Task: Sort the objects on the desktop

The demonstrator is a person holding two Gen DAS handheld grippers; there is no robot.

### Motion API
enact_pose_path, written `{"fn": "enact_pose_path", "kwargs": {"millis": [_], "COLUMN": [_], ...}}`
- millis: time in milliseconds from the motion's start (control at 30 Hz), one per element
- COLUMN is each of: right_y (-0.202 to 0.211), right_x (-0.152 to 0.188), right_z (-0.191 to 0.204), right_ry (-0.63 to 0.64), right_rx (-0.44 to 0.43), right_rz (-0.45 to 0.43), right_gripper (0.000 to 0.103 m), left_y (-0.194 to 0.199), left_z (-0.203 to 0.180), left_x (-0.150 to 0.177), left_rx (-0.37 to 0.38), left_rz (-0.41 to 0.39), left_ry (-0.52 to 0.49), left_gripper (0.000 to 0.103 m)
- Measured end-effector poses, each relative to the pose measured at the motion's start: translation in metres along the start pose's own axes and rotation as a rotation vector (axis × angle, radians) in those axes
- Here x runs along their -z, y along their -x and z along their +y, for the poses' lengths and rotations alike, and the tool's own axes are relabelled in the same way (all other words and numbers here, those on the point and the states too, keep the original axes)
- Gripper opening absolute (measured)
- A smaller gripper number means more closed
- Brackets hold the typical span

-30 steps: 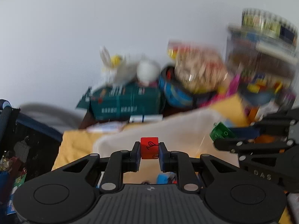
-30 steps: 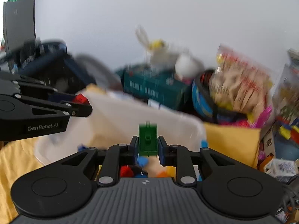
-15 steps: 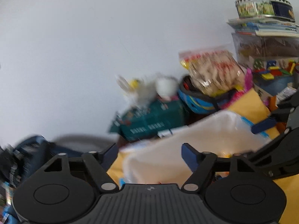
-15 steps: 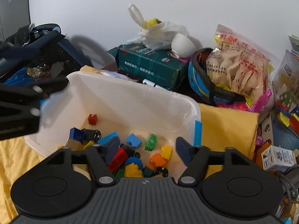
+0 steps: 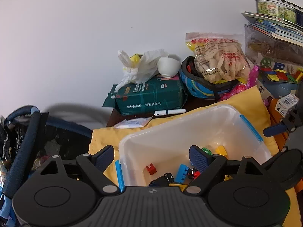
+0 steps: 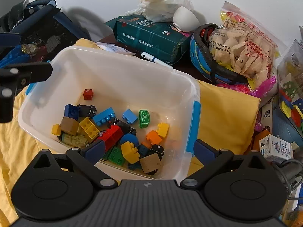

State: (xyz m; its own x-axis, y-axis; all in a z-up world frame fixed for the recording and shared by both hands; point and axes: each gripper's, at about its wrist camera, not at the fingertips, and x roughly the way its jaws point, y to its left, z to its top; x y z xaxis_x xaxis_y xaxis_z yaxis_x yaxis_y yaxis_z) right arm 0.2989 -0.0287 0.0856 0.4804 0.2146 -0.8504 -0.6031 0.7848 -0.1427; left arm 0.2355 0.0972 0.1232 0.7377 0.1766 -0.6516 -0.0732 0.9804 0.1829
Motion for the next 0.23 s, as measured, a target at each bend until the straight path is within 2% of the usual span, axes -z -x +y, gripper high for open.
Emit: {"fn": "enact_pose_path", "kwargs": {"millis": [133,233], "right_y": [-0.0016,-0.0011], "right_x": [0.0000,0.0004], "right_z": [-0.0028,-0.0033], "right_ry": [-0.035,-0.045], "right_rx": [-0.008,-0.022], "right_rz": [0.005,0.003], "right_gripper": [0.102,0.102], "left_y": [-0.0080,-0.0090], "left_z": [-0.0035,-0.0080], "left_x": [-0.0033,-0.0040], "left_rx": [-0.008,-0.001], "left_rz": [0.038,0.030], "left_ry": [-0.003,-0.015], "left_gripper": [0.089,0.089]}}
